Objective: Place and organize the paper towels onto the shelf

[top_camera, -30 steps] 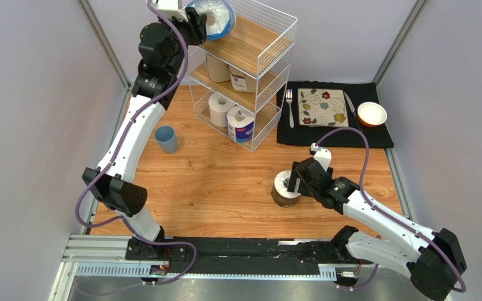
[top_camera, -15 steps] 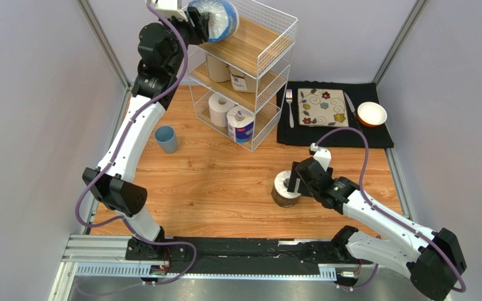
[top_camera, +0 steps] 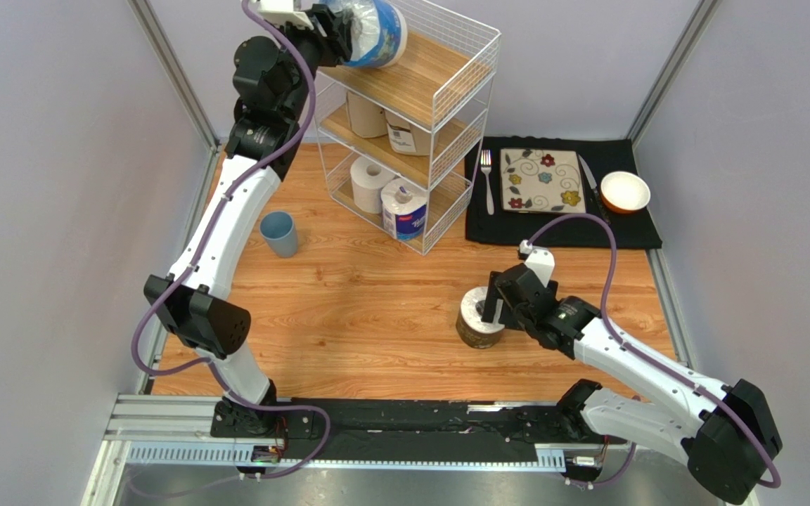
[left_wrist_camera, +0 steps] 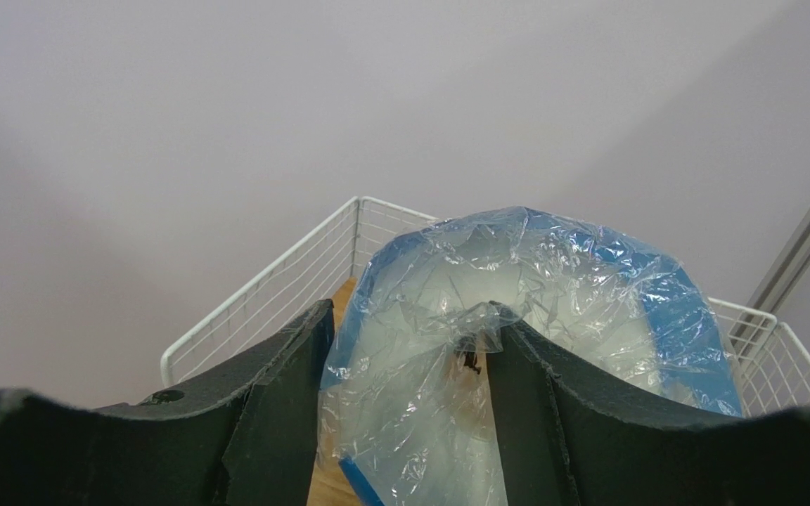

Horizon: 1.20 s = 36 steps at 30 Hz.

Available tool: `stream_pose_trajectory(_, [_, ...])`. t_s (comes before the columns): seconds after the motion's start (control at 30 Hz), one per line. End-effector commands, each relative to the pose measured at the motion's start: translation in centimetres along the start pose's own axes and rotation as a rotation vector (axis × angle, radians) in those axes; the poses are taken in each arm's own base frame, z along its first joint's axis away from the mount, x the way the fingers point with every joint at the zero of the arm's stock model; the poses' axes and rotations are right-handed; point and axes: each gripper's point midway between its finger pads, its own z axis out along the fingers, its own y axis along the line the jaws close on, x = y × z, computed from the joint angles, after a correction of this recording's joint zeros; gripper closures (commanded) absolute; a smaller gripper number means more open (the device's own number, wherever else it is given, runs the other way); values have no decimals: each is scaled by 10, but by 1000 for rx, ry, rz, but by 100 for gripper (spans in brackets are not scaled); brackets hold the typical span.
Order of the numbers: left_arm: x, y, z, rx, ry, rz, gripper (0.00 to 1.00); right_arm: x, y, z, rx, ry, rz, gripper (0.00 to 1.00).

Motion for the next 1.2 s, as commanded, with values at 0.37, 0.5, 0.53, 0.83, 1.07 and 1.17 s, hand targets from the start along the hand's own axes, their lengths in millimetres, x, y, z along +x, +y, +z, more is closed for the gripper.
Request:
stream_pose_trajectory(0.37, [-30, -17, 32, 87, -186, -162, 37, 19, -13, 7, 46, 66, -58, 15])
stream_pose_trajectory(0.5, [-55, -20, 27, 104, -267, -184, 37, 22, -11, 8, 37, 75, -50, 16])
stream_pose_trajectory(0.53, [-64, -21, 26, 109, -296, -186, 37, 23, -11, 8, 34, 76, -48, 16])
stream_pose_trajectory(0.83, [-98, -21, -1, 121, -368, -211, 37, 27, -10, 10, 28, 90, -45, 16])
stream_pose_trajectory(1.07, [-114, -26, -65, 145, -339, -226, 37, 23, -8, 8, 21, 78, -48, 16])
stream_pose_trajectory(1.17, [-101, -25, -99, 144, -283, -231, 37, 19, -7, 7, 21, 72, -51, 16])
